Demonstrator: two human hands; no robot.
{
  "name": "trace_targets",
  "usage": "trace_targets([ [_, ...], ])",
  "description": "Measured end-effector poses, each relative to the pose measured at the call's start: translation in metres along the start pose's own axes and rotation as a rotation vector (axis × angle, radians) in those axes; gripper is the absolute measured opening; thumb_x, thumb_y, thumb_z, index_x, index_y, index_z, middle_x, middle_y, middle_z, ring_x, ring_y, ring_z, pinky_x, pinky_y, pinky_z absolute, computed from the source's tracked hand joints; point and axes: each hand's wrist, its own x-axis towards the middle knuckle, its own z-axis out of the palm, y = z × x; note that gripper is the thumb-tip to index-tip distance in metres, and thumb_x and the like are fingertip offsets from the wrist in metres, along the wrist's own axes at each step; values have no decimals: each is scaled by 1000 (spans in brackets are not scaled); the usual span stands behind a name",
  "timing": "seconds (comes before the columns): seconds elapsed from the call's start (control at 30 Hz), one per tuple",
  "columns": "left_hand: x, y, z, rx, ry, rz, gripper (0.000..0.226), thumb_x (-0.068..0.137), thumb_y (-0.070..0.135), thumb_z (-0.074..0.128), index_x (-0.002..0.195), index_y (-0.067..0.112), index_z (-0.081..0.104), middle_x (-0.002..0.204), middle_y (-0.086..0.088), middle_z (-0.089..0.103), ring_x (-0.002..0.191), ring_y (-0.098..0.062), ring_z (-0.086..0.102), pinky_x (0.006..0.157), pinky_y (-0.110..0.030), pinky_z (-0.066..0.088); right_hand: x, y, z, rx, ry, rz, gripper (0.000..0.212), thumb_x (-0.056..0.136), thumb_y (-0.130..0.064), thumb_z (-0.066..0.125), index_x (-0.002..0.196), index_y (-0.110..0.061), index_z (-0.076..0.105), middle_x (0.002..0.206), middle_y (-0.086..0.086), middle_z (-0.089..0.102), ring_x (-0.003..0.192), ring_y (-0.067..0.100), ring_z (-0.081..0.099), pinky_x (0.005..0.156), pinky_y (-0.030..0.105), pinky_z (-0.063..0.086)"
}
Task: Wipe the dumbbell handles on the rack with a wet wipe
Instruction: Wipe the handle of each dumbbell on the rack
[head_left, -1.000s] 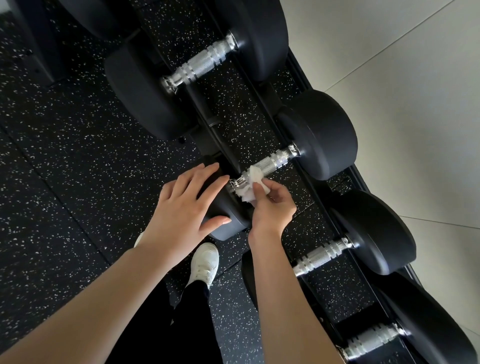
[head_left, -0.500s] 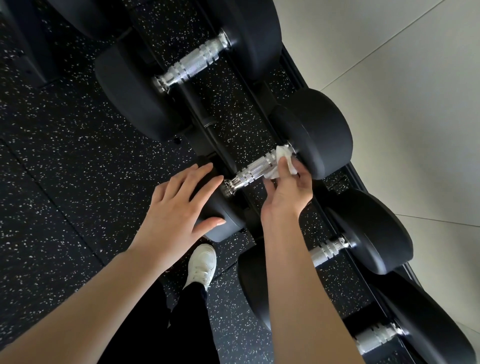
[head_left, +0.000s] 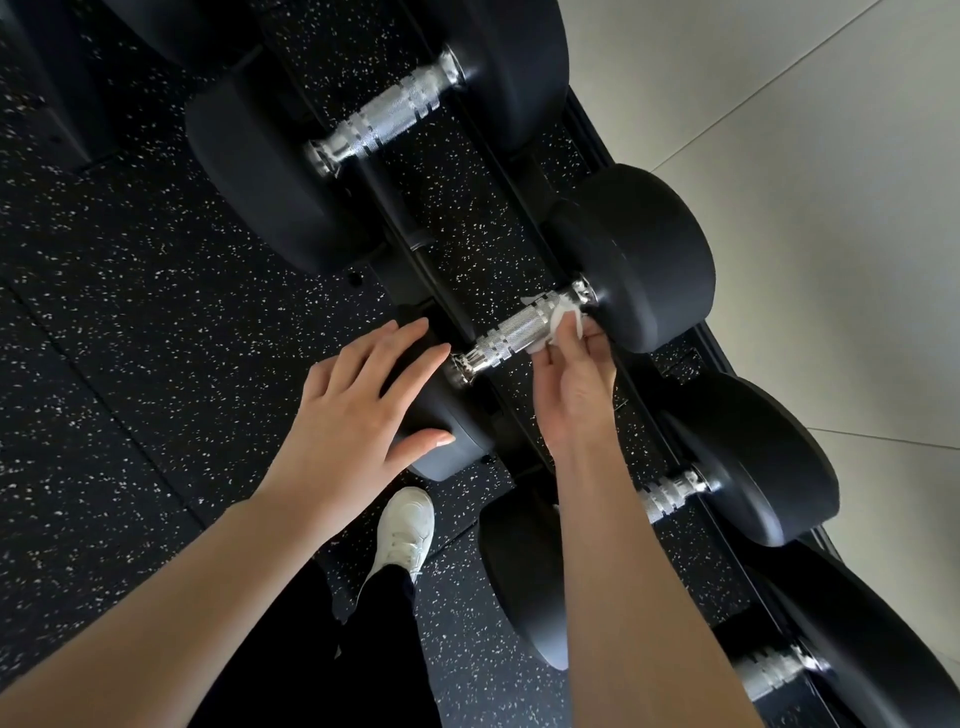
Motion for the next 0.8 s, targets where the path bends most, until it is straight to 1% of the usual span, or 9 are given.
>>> trace_targets([
  [0.13, -1, 1, 1, -11, 4, -8, 65, 86, 58, 39, 140, 22, 42, 149, 0, 35, 134, -23, 34, 95, -45, 37, -13, 19, -11, -91, -116, 134, 10, 87, -4, 57, 92, -9, 50, 98, 8, 59, 81, 15, 58, 79, 26, 52],
  [0.2, -2, 1, 0, -12, 3, -14, 66, 86, 58, 38, 141, 22, 41, 149, 1, 35, 135, -22, 33, 95, -45, 37, -21, 30, -14, -92, -166, 185, 13, 86, -1, 56, 92, -8, 47, 91, 9, 62, 73, 15, 61, 75, 25, 55],
  [0.3, -1, 2, 0, -10, -6, -15, 66, 86, 58, 39, 141, 22, 40, 149, 1, 34, 135, -23, 33, 95, -45, 38, -26, 34, -11, -188, -175, 183, 15, 89, 3, 52, 88, -10, 45, 83, 8, 64, 66, 14, 64, 68, 27, 57],
  [0.4, -1, 2, 0, -10, -4, -16, 66, 86, 58, 40, 141, 22, 40, 149, 0, 34, 135, -23, 33, 95, -45, 38, -28, 32, -10, -483, -158, 139, 19, 85, 3, 60, 86, -13, 49, 91, 14, 66, 74, 23, 63, 84, 48, 51],
  [0.47, -2, 2, 0, -20, 9, -20, 64, 87, 56, 46, 140, 22, 41, 149, 0, 35, 135, -23, 33, 96, -47, 38, -33, 31, -10, -698, -120, 73, 19, 81, -3, 68, 86, -16, 55, 92, 13, 68, 80, 26, 64, 89, 53, 50],
  [0.57, -2, 4, -2, -31, 5, -28, 67, 81, 50, 57, 140, 21, 43, 148, -1, 36, 135, -23, 33, 96, -46, 38, -44, 32, -9, -910, -50, -75, 17, 77, -12, 74, 86, -22, 64, 91, 2, 70, 84, 19, 68, 85, 42, 54],
  [0.67, -1, 4, -3, -38, 7, -39, 68, 78, 49, 58, 139, 20, 45, 148, -1, 38, 134, -24, 36, 95, -45, 39, -54, 34, -10, -1113, 75, -362, 16, 78, -12, 74, 91, -19, 69, 103, -1, 64, 84, 7, 61, 74, 10, 48],
  [0.7, -1, 5, -3, -42, 9, -41, 68, 78, 50, 58, 139, 20, 45, 148, -2, 38, 134, -25, 37, 95, -46, 39, -57, 34, -9, -1136, 99, -462, 17, 77, -10, 74, 92, -17, 71, 106, 1, 58, 83, 0, 56, 69, 5, 45],
  [0.8, -1, 4, -2, -44, 11, -41, 67, 80, 51, 55, 139, 20, 45, 148, -1, 37, 135, -24, 36, 96, -44, 38, -57, 32, -1, -1156, 89, -671, 20, 76, -9, 75, 95, -15, 72, 102, 1, 50, 79, -2, 52, 66, 5, 44],
])
